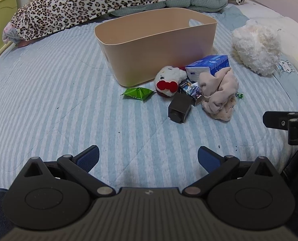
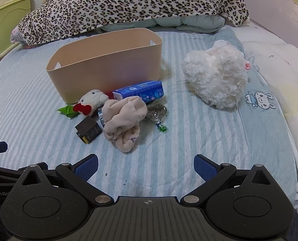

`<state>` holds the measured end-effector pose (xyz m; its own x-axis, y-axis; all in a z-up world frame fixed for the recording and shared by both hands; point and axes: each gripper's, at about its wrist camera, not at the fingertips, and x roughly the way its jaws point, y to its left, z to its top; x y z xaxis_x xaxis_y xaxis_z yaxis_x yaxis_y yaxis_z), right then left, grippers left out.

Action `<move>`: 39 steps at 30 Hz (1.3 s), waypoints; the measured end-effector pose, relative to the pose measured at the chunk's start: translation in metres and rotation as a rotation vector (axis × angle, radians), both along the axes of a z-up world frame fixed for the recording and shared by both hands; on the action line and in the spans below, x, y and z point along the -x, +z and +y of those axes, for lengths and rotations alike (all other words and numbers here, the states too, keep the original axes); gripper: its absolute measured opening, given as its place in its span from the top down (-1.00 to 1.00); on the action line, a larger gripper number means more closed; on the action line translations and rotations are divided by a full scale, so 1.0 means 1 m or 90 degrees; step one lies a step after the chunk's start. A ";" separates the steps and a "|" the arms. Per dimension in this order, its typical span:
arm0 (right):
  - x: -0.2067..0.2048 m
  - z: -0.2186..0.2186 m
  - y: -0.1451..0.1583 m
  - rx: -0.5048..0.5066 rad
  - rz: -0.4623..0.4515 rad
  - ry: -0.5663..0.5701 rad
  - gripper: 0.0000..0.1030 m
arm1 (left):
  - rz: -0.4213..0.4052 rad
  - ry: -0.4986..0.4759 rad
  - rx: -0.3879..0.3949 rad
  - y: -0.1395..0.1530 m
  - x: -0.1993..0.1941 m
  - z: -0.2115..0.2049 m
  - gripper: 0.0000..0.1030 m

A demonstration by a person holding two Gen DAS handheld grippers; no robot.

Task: Organize objects
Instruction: 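Move both tools toward the scattered items beside the beige basket, then grasp the pink cloth with the right tool while the left tool grasps the black box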

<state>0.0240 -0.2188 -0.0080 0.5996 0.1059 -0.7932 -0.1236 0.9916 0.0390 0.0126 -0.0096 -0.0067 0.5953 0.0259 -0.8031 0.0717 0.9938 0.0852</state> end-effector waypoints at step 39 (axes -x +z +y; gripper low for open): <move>-0.100 0.020 -0.048 -0.050 0.052 0.063 -0.53 | 0.054 -0.098 0.016 -0.071 -0.107 -0.019 -0.62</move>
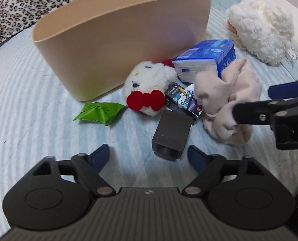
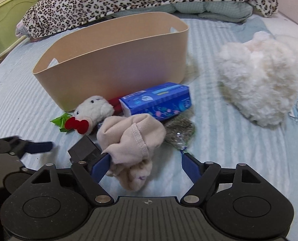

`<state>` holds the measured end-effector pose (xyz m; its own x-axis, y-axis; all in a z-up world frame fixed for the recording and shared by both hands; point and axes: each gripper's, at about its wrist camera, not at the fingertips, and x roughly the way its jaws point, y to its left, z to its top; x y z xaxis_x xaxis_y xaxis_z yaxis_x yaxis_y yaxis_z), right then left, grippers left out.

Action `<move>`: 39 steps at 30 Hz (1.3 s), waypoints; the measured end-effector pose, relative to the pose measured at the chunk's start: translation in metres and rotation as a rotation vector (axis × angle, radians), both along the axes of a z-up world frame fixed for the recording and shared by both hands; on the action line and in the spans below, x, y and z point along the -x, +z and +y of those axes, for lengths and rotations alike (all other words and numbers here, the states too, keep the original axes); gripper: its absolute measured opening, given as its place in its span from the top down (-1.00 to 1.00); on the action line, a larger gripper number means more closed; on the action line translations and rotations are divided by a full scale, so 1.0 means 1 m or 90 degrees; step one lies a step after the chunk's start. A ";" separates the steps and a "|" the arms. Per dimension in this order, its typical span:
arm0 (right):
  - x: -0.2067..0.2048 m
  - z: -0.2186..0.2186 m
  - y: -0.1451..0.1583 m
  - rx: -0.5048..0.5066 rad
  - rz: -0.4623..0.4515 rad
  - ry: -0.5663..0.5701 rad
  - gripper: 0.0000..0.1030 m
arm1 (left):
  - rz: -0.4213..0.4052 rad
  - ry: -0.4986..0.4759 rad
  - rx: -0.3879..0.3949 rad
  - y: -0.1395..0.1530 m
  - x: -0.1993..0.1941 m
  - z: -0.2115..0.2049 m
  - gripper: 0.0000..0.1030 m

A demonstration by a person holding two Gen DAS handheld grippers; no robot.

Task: Organize objects
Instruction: 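Grasp the pink cloth with the right tool while the left tool grasps the black box, then carry the pink cloth and black box over the basket and release both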

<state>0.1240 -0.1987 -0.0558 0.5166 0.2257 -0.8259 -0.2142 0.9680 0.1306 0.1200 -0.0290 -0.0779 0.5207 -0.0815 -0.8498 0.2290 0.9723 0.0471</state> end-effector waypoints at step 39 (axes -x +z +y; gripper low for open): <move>-0.006 -0.012 0.098 -0.081 -0.153 -0.005 0.72 | -0.177 0.062 0.045 0.109 0.002 0.043 0.35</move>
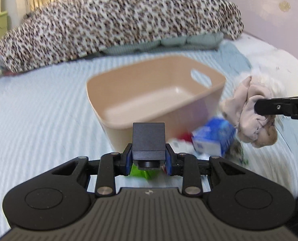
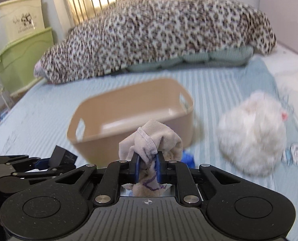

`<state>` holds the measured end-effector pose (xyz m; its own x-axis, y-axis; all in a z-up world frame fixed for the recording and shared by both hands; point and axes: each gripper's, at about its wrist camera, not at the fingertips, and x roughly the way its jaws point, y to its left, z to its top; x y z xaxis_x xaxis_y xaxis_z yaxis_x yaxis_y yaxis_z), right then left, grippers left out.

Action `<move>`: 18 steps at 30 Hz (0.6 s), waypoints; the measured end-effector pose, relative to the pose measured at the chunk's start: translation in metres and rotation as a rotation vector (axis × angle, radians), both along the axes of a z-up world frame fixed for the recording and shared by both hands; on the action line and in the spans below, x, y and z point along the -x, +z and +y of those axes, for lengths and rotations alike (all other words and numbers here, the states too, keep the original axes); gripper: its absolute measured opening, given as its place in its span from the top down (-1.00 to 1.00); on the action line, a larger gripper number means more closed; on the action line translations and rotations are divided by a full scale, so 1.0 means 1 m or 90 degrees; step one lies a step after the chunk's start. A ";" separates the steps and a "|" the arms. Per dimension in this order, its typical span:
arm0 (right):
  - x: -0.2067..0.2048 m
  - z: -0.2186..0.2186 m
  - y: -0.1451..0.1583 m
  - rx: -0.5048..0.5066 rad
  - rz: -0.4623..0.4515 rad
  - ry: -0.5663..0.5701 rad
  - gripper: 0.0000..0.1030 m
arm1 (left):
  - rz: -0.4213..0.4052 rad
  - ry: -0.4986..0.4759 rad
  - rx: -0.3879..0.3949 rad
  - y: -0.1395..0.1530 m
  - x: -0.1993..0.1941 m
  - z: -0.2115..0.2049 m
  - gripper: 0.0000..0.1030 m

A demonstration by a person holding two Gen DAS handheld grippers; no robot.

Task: Organize objects
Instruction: 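Carry the pink cloth and black box over the basket and release both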

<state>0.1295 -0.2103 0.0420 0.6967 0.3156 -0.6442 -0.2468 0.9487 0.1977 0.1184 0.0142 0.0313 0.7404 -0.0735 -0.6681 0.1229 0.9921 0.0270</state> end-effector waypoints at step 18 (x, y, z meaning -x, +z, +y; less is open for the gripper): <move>-0.132 0.055 -0.015 0.023 -0.016 0.001 0.71 | 0.047 0.068 -0.098 -0.032 -0.144 -0.008 0.35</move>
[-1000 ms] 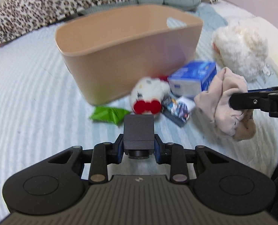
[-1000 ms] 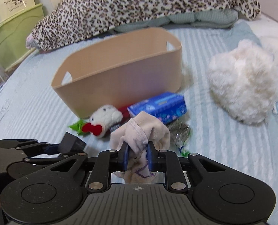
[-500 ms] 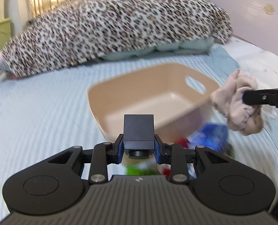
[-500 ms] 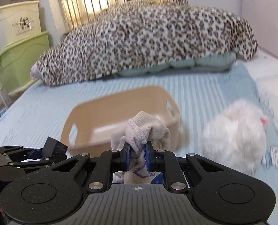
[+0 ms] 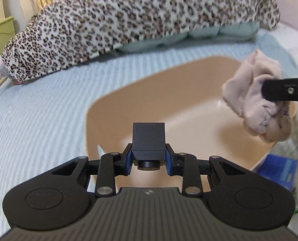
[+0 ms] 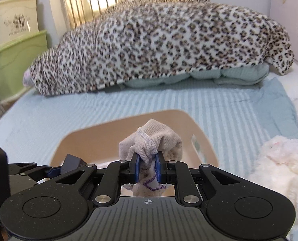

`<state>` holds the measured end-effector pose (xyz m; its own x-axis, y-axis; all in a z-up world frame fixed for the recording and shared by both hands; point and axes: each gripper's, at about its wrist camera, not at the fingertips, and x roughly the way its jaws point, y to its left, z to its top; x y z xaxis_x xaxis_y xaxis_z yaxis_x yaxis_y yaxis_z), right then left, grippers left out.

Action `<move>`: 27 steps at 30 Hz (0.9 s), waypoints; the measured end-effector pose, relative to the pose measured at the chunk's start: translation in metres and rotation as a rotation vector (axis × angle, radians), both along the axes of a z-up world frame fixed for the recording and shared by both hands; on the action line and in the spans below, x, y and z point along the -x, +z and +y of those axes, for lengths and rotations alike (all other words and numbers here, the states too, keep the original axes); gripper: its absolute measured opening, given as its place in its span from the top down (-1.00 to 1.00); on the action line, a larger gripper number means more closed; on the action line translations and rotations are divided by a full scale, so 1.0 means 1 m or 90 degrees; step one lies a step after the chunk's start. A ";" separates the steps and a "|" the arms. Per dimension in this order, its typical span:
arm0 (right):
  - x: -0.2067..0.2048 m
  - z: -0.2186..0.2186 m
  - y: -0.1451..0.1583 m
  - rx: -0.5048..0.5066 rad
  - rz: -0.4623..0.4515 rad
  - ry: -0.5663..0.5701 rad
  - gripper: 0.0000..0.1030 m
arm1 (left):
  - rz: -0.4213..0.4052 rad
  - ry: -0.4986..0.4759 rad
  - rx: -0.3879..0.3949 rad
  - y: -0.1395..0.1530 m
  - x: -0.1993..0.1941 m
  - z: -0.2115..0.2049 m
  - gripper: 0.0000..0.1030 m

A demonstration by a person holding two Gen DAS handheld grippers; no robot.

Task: Organize objects
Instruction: 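Carry the pink cloth and black box over the basket and release both, then grasp the herb bag with the right tool while the left tool grasps the green packet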

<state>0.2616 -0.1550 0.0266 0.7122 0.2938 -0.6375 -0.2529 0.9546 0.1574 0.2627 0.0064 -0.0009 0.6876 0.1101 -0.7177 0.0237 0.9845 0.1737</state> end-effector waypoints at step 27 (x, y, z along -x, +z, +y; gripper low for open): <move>0.075 -0.062 -0.019 0.107 0.050 -0.010 -1.00 | 0.007 -0.011 0.029 0.025 0.094 0.014 -0.75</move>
<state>0.1863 -0.2168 0.0072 0.6615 0.1672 -0.7311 -0.2307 0.9729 0.0137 0.1684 0.0206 0.0245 0.6814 0.0650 -0.7290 0.0431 0.9908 0.1286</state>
